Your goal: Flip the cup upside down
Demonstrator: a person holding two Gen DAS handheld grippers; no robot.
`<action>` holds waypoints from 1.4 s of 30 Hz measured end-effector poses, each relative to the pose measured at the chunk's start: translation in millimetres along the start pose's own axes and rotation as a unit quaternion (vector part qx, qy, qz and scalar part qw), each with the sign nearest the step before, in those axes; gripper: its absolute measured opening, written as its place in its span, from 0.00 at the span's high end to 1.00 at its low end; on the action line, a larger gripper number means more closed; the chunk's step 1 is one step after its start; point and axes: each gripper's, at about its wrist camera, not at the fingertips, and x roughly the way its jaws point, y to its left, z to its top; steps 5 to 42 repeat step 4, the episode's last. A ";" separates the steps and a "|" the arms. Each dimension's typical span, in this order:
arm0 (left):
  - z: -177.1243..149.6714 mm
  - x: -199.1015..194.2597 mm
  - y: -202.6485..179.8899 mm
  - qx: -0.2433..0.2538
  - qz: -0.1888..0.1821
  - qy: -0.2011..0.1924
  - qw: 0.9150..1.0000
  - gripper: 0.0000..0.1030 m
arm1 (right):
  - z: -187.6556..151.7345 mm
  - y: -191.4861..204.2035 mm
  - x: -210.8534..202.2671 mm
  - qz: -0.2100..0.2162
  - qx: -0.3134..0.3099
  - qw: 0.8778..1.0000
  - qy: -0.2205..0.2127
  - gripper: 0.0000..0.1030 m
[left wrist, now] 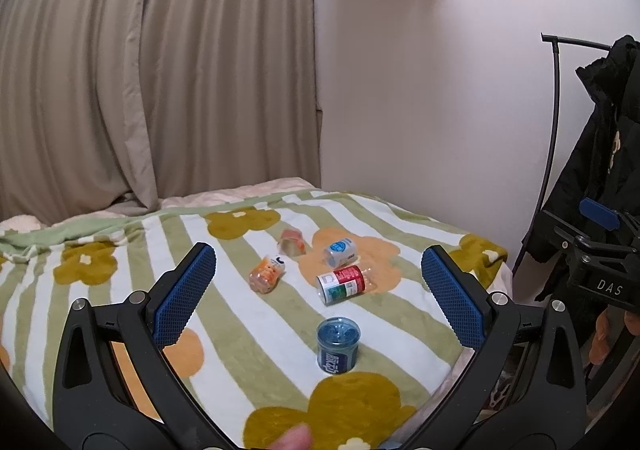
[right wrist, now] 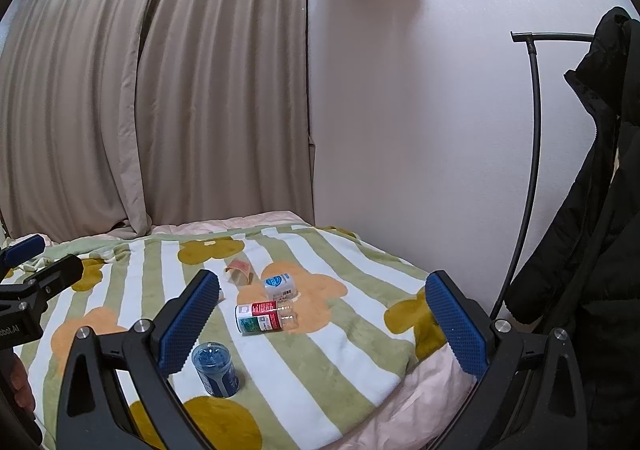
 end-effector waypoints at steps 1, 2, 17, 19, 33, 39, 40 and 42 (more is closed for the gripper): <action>0.0 -0.1 -1.1 0.001 0.000 -0.002 1.000 0.00 | 0.0 -0.3 0.0 0.000 0.001 1.000 0.000 0.00; -0.2 -0.9 -2.4 0.004 0.003 -0.005 1.000 0.00 | -0.3 -1.5 -0.3 0.000 0.002 1.000 0.000 0.00; -0.8 -1.1 -5.2 0.011 0.011 -0.008 1.000 0.00 | 0.0 -0.1 0.1 0.000 0.001 1.000 0.000 0.00; -0.8 -1.1 -5.2 0.011 0.011 -0.008 1.000 0.00 | 0.0 -0.1 0.1 0.000 0.001 1.000 0.000 0.00; -0.8 -1.1 -5.2 0.011 0.011 -0.008 1.000 0.00 | 0.0 -0.1 0.1 0.000 0.001 1.000 0.000 0.00; -0.8 -1.1 -5.2 0.011 0.011 -0.008 1.000 0.00 | 0.0 -0.1 0.1 0.000 0.001 1.000 0.000 0.00; -0.8 -1.1 -5.2 0.011 0.011 -0.008 1.000 0.00 | 0.0 -0.1 0.1 0.000 0.001 1.000 0.000 0.00; -0.8 -1.1 -5.2 0.011 0.011 -0.008 1.000 0.00 | 0.0 -0.1 0.1 0.000 0.001 1.000 0.000 0.00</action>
